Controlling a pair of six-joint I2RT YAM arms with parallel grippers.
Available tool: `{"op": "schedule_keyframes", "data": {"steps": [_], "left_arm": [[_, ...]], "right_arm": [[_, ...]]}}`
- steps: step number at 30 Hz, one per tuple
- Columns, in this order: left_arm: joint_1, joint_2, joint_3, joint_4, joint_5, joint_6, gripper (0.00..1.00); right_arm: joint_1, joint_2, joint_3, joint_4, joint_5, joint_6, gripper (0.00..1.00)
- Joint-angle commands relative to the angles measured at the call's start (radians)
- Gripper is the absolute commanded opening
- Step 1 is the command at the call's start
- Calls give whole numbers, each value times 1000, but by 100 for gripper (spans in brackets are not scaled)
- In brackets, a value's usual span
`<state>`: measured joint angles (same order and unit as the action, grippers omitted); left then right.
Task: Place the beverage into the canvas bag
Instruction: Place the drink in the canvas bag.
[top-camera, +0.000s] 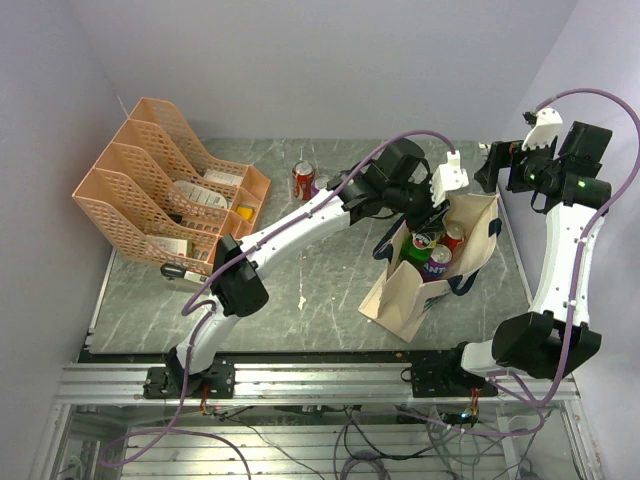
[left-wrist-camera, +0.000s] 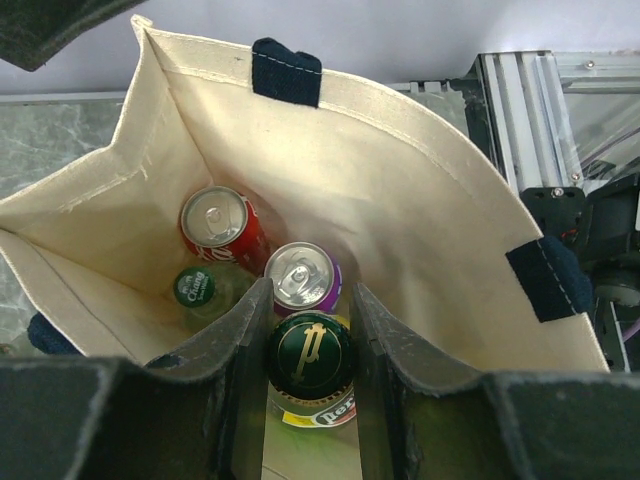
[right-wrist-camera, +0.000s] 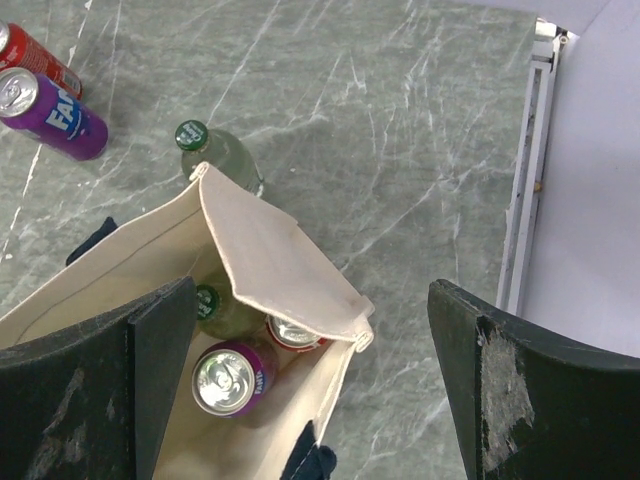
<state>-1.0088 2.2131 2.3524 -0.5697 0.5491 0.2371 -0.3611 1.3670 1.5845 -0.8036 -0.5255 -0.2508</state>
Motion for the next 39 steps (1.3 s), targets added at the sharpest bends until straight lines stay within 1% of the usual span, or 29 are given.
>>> {"op": "schedule_keyframes", "data": {"steps": [1,7,13,21,29,35,39], "left_arm": [[24,-18,56,97,78,70,7],[51,-12,-7,117,134,152,7],[63,20,-29,88,180,252,7],[63,61,-56,136,232,300,7],[59,80,-103,165,242,315,7],[57,73,-171,136,229,426,7],[59,57,-227,137,234,463,7]], "right_arm": [[-8,55,89,-63,19,-27,98],[-9,112,141,-112,38,-51,98],[-7,134,118,-99,31,-36,98],[12,144,112,-81,26,-30,98],[30,132,109,-92,-5,-53,98],[33,104,64,-80,-33,-87,98],[33,82,27,-68,-33,-100,98]]}}
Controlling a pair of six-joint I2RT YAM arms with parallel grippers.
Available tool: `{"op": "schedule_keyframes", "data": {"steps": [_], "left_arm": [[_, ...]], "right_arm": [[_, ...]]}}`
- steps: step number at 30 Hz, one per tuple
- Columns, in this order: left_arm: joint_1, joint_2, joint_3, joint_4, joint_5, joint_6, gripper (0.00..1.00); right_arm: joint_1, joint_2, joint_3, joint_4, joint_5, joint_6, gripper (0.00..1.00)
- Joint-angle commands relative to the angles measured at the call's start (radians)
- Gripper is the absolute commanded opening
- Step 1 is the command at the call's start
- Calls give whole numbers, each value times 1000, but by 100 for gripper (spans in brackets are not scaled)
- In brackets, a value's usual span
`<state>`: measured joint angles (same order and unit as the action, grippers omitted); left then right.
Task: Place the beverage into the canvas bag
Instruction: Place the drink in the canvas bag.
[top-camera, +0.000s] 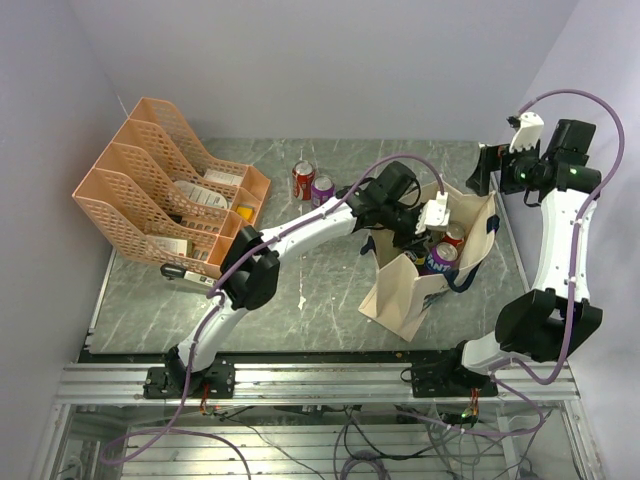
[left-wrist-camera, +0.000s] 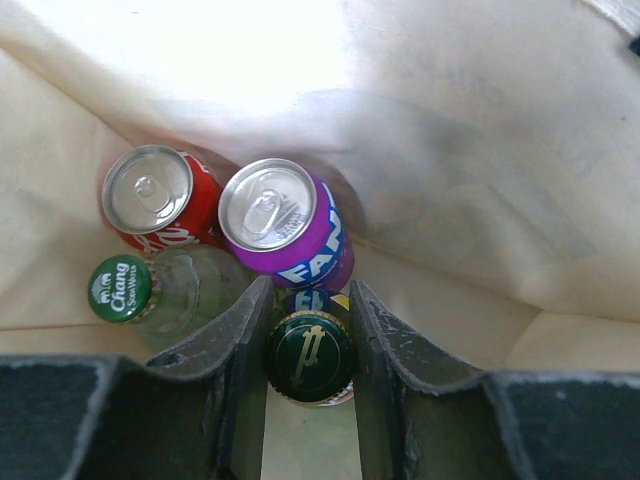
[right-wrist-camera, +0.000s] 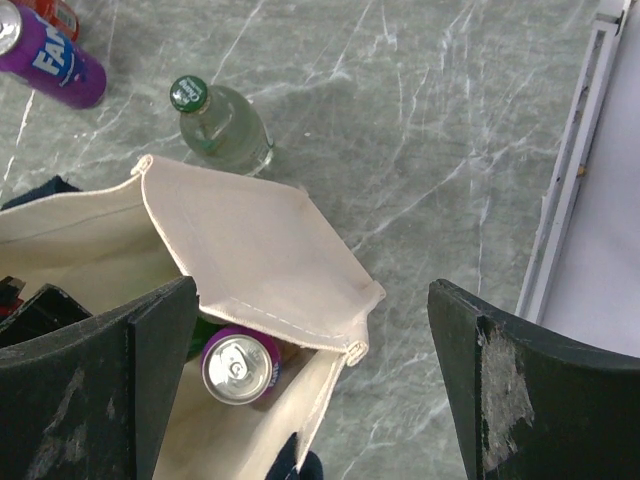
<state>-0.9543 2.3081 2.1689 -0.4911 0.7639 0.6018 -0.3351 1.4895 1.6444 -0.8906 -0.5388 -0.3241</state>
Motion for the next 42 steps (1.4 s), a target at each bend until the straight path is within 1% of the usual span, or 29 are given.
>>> {"op": "schedule_keyframes", "data": {"steps": [1,4,8,13,16,18,20,23,28,34,37,42], "left_arm": [[4,-41,-54,60,21,101,7],[3,-37,-75,68,23,88,7],[2,-16,-53,59,31,42,7],[-12,-43,-36,103,43,-59,7],[-25,-62,-44,80,42,-51,7],[-27,-80,-72,90,41,-63,7],[-26,-97,-93,99,35,-57,7],[-26,-118,-125,112,21,-46,7],[-26,-127,-144,131,52,-48,7],[-26,-135,-163,139,66,-29,7],[-27,-135,-169,130,78,-14,7],[-34,-129,-172,133,83,-20,7]], "right_arm": [[7,-45,-38,24,-20,-28,98],[7,-51,-51,25,-27,-36,98],[7,-57,-62,23,-30,-51,98],[7,-75,-77,25,-46,-78,98],[7,-68,-58,16,-123,-112,99],[13,-41,-19,-24,-210,-152,99],[32,-10,25,-64,-264,-181,100],[74,35,86,-139,-317,-269,100],[168,100,162,-196,-350,-432,100],[229,263,321,-417,-384,-671,100],[242,323,360,-481,-381,-745,100],[281,365,367,-490,-345,-810,97]]}}
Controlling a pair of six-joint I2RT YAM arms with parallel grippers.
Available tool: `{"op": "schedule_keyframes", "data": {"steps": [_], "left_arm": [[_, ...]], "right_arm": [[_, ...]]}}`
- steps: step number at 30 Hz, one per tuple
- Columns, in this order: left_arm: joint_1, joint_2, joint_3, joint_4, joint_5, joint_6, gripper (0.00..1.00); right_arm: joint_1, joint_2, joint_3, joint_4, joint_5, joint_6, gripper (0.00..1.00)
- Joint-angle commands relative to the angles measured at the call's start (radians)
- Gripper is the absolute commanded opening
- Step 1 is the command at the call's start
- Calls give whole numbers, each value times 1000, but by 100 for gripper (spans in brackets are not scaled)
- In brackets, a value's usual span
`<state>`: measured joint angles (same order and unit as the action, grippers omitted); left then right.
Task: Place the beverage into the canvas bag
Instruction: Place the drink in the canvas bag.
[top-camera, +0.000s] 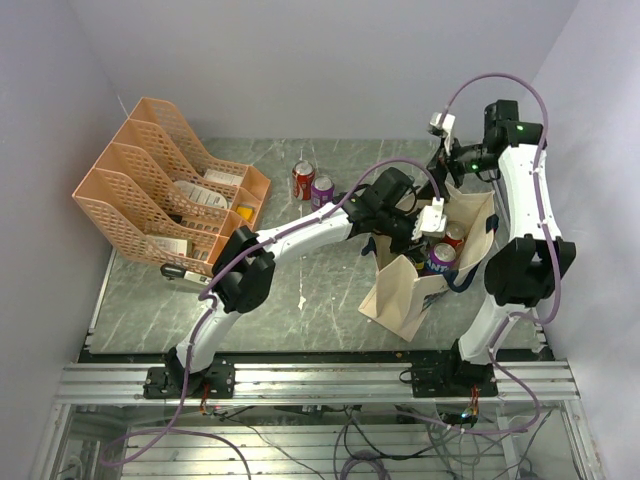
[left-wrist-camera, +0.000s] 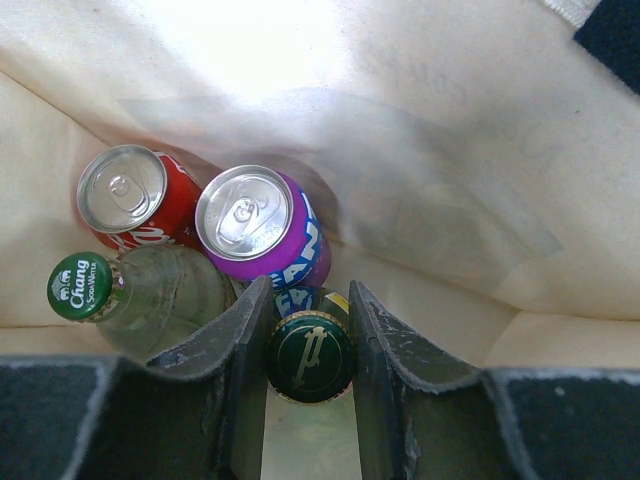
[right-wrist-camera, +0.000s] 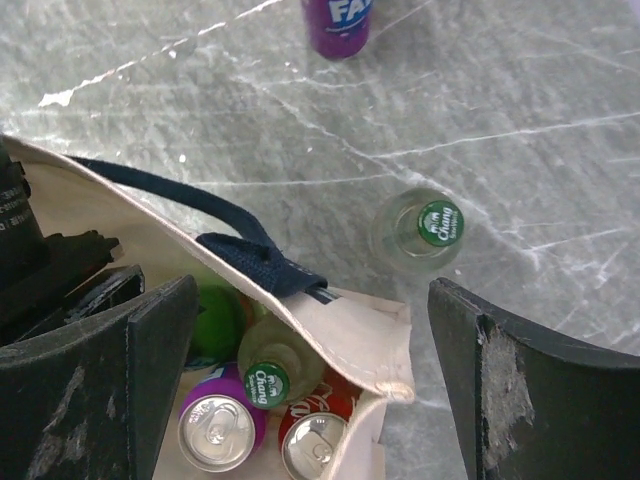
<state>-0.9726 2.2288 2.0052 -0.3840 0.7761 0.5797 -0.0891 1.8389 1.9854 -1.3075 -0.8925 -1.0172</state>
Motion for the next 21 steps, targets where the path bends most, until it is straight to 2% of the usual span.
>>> {"op": "schedule_keyframes", "data": {"steps": [1,5,10,16,21], "left_arm": [[-17,-47,-7,29,71,1,7],[-20,-33,5,37,76,-11,7],[-22,-26,4,45,81,-22,7],[-22,-35,-10,34,72,-14,7],[-22,-44,-22,31,65,-15,7]], "right_arm": [[49,19,22,-72,19,-125,96],[100,25,-5,-72,40,-144,89],[141,45,-11,-72,50,-145,70],[154,49,-21,-72,58,-158,55],[177,21,-58,-72,59,-175,28]]}}
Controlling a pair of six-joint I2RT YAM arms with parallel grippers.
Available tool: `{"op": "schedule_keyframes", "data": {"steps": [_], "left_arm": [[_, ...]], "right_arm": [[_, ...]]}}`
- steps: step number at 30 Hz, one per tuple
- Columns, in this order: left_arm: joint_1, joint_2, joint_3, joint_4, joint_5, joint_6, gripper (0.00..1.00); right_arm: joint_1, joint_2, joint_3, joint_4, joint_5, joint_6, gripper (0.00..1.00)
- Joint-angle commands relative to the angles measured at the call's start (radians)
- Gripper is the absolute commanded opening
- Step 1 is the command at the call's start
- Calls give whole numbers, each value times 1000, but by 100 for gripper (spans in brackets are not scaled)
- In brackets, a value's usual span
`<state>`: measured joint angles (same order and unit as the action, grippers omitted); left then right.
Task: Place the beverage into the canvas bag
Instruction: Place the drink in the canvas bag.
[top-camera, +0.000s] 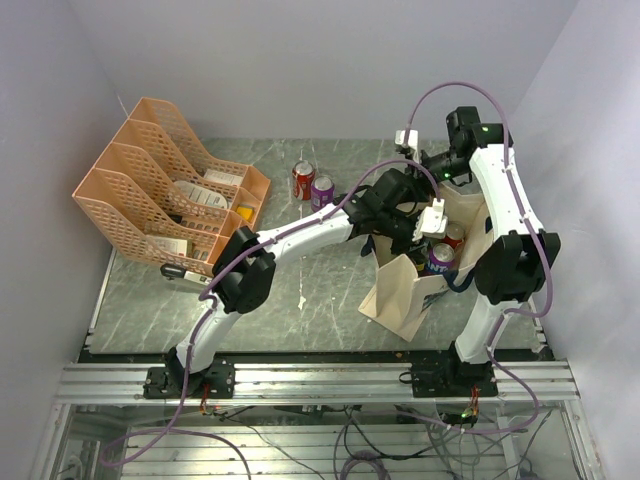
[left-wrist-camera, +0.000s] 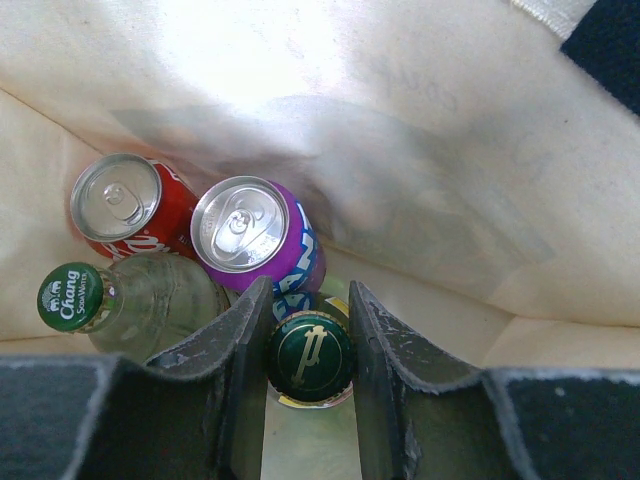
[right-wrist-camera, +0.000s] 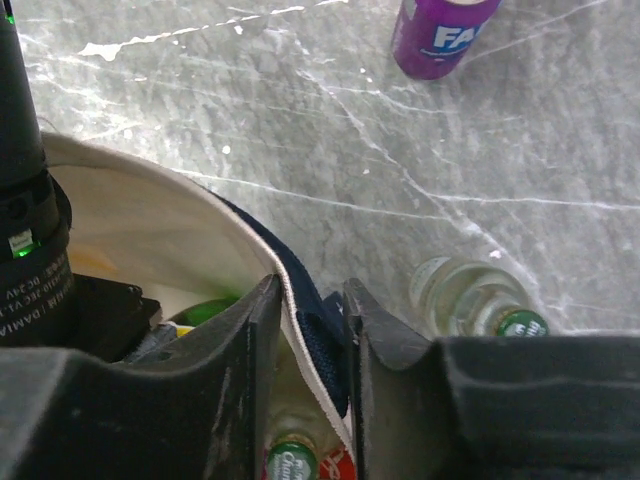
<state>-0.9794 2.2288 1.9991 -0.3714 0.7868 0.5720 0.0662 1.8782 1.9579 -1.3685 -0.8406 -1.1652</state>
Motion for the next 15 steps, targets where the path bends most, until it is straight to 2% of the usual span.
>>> {"op": "schedule_keyframes", "data": {"steps": [1,9,15], "left_arm": [[-15,-44,-16,18,53,-6,7],[-17,-54,-3,14,49,-6,7],[-17,-59,17,36,58,-42,7]], "right_arm": [[24,-24,-38,-12,8,-30,24],[27,-24,37,-11,-11,7,1],[23,-23,107,-11,-32,29,0]]}}
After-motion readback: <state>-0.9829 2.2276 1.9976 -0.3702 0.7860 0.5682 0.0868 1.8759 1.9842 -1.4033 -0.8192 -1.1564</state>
